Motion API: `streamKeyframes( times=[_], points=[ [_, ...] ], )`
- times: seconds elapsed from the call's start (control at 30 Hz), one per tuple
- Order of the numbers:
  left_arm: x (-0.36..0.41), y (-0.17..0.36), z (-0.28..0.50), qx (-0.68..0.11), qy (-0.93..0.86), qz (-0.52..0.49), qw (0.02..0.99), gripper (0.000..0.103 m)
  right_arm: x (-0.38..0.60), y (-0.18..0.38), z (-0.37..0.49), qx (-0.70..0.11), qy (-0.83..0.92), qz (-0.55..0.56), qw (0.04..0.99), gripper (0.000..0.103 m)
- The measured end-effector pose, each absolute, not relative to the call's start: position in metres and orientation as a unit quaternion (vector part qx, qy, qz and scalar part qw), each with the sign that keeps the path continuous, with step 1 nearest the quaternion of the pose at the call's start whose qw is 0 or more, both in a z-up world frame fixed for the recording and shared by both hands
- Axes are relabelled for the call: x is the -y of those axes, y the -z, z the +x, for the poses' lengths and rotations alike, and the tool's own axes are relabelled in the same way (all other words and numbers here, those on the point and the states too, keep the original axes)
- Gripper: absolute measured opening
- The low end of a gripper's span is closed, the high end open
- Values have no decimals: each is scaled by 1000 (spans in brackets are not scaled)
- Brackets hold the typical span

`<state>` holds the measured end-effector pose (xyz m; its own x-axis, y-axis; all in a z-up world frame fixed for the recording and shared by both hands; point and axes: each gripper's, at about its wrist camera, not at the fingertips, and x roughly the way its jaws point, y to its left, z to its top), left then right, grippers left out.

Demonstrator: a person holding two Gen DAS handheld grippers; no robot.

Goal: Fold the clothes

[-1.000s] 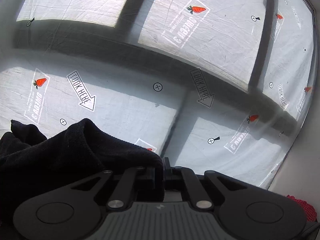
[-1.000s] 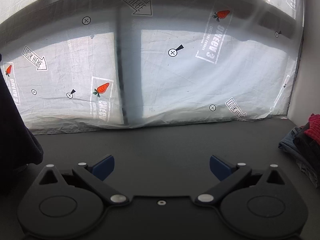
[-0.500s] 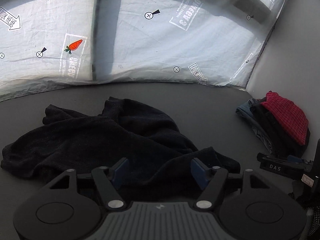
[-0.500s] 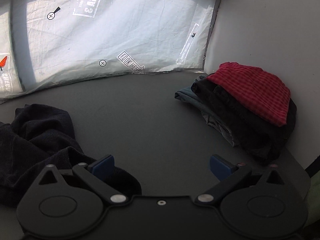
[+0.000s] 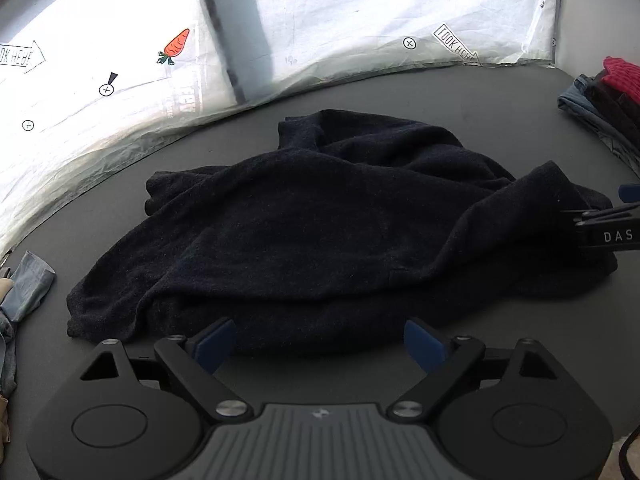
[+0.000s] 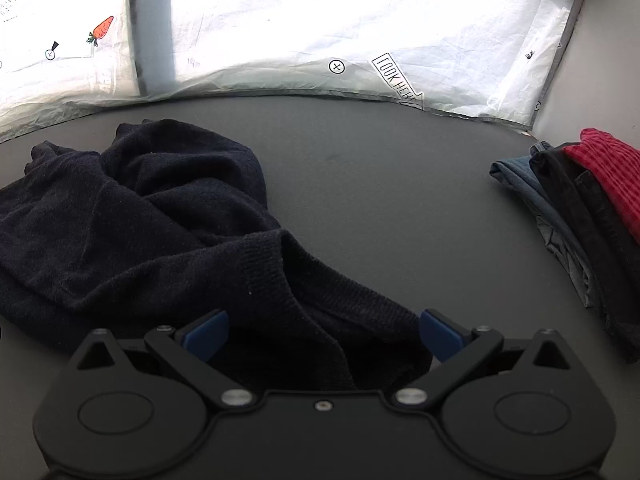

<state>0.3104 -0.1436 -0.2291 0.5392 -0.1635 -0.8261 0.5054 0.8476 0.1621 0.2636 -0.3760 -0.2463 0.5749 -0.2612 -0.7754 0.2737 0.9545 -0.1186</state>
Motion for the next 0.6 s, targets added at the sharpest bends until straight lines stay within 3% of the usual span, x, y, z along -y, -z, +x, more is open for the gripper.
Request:
streamKeyframes(
  times=[0.23,0.33,0.5,0.6],
  points=[
    [212,258,308,-357,310,291,832,92,407,266,241,-455,214,62,862,103],
    [239,273,314,-341,344,322,814,86,414,269,234,-457,228,86,856,103],
    [264,291,329,-346,362,330,800,36,418,272,227,-453,231,92,856,103],
    [264,285,339,-351,362,296,811,15,418,276,222,-456,203,94,861,103]
  ],
)
